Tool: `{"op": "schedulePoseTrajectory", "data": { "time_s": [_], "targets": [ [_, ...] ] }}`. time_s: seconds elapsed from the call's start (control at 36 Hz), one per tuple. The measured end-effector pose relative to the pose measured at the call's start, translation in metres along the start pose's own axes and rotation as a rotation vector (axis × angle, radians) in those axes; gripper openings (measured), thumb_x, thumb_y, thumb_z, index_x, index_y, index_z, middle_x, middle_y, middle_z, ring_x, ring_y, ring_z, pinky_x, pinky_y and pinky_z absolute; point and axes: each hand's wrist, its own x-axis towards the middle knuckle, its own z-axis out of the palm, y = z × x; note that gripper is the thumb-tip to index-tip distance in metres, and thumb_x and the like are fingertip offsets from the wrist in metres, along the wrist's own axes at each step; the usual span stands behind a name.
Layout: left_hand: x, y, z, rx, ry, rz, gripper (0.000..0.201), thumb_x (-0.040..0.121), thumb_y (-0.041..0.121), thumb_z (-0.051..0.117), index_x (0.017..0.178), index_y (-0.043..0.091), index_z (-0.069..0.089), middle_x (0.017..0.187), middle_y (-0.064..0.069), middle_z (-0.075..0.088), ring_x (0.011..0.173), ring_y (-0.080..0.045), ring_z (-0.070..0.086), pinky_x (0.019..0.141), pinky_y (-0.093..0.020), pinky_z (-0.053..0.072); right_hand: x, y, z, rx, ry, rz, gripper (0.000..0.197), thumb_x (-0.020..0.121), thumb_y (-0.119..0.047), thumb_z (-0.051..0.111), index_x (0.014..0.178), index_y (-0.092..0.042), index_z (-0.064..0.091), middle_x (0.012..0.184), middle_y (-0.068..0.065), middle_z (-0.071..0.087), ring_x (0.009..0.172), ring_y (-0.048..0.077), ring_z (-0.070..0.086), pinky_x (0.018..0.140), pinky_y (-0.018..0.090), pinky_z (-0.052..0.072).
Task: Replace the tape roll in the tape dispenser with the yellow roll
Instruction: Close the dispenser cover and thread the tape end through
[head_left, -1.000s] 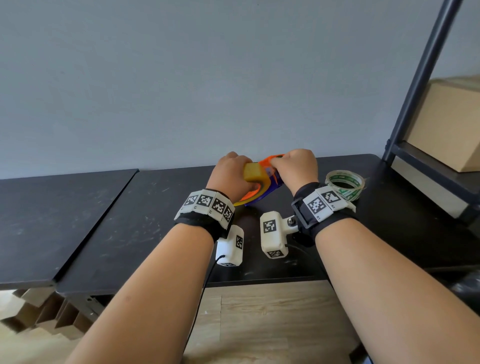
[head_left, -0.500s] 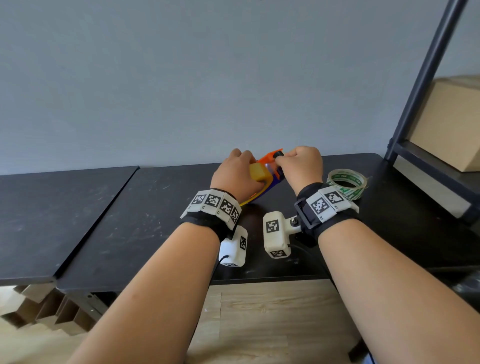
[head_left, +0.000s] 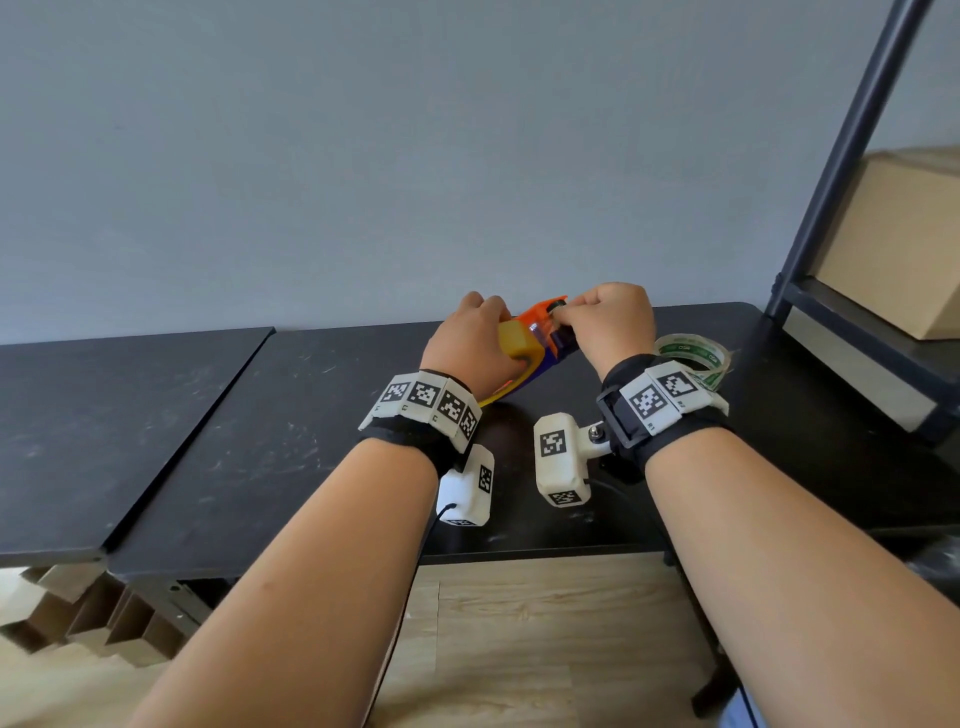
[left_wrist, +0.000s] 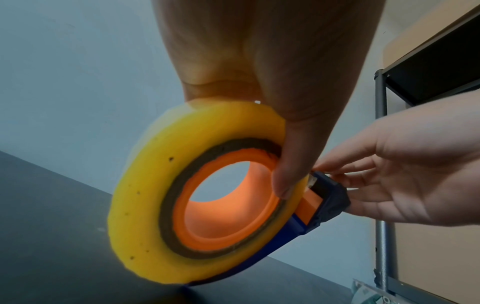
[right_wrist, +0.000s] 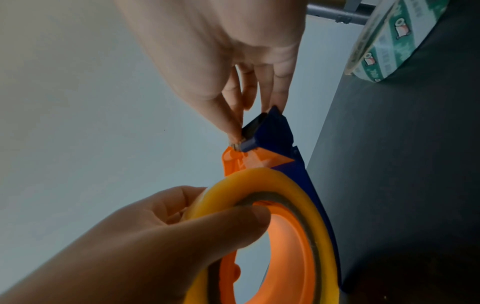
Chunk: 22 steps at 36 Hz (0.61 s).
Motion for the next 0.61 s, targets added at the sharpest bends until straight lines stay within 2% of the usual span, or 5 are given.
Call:
{"op": "schedulePoseTrajectory", "data": {
  "time_s": [0.06, 0.11, 0.36, 0.47, 0.61],
  "targets": [
    [0.0002, -0.0005, -0.0001, 0.004, -0.002, 0.002, 0.047, 0.075, 0.034, 0.071, 0.116, 0.016, 0.058, 0.117, -0.004, 0.052, 0.094, -0.025, 0.060, 0.077, -0.033, 0.051, 0.0009, 0.0005, 0.0010, -0.024, 0.011, -0.015, 0.015, 0.077, -0.022, 0.070, 0.063, -0.017, 0.069, 0.094, 0.006, 0.071, 0.080, 0.023, 0.068, 0.056, 0.022, 0.042],
    [-0.0004, 0.0000, 0.0000, 0.004, 0.000, 0.007, 0.047, 0.075, 0.034, 0.071, 0.116, 0.015, 0.058, 0.117, -0.004, 0.052, 0.093, -0.025, 0.060, 0.076, -0.033, 0.051, 0.0033, 0.0020, 0.0032, -0.054, 0.022, -0.013, 0.019, 0.077, -0.026, 0.068, 0.060, -0.021, 0.065, 0.102, 0.008, 0.068, 0.081, 0.025, 0.068, 0.059, 0.023, 0.043],
    [-0.0008, 0.0010, 0.0003, -0.008, -0.008, 0.001, 0.044, 0.075, 0.034, 0.069, 0.114, 0.015, 0.057, 0.116, -0.004, 0.051, 0.092, -0.026, 0.060, 0.076, -0.033, 0.051, 0.0051, 0.0049, 0.0058, -0.148, 0.066, -0.004, 0.022, 0.085, -0.026, 0.057, 0.084, -0.011, 0.073, 0.108, 0.010, 0.066, 0.088, 0.029, 0.066, 0.067, 0.025, 0.039],
    [-0.0005, 0.0010, -0.0009, -0.017, -0.006, -0.013, 0.044, 0.076, 0.035, 0.069, 0.113, 0.014, 0.057, 0.115, -0.004, 0.051, 0.092, -0.027, 0.059, 0.079, -0.036, 0.053, 0.0065, 0.0045, 0.0030, -0.120, 0.080, 0.007, 0.020, 0.087, -0.026, 0.059, 0.087, -0.011, 0.072, 0.109, 0.012, 0.065, 0.090, 0.030, 0.066, 0.071, 0.027, 0.042],
    [0.0011, -0.0009, -0.0037, -0.020, -0.011, -0.018, 0.045, 0.073, 0.031, 0.073, 0.110, 0.014, 0.056, 0.114, -0.004, 0.051, 0.092, -0.026, 0.059, 0.073, -0.032, 0.049, 0.0045, 0.0038, 0.0038, -0.088, 0.110, 0.007, 0.020, 0.088, -0.027, 0.059, 0.089, -0.011, 0.071, 0.109, 0.012, 0.066, 0.089, 0.029, 0.066, 0.071, 0.028, 0.045]
  ]
}}
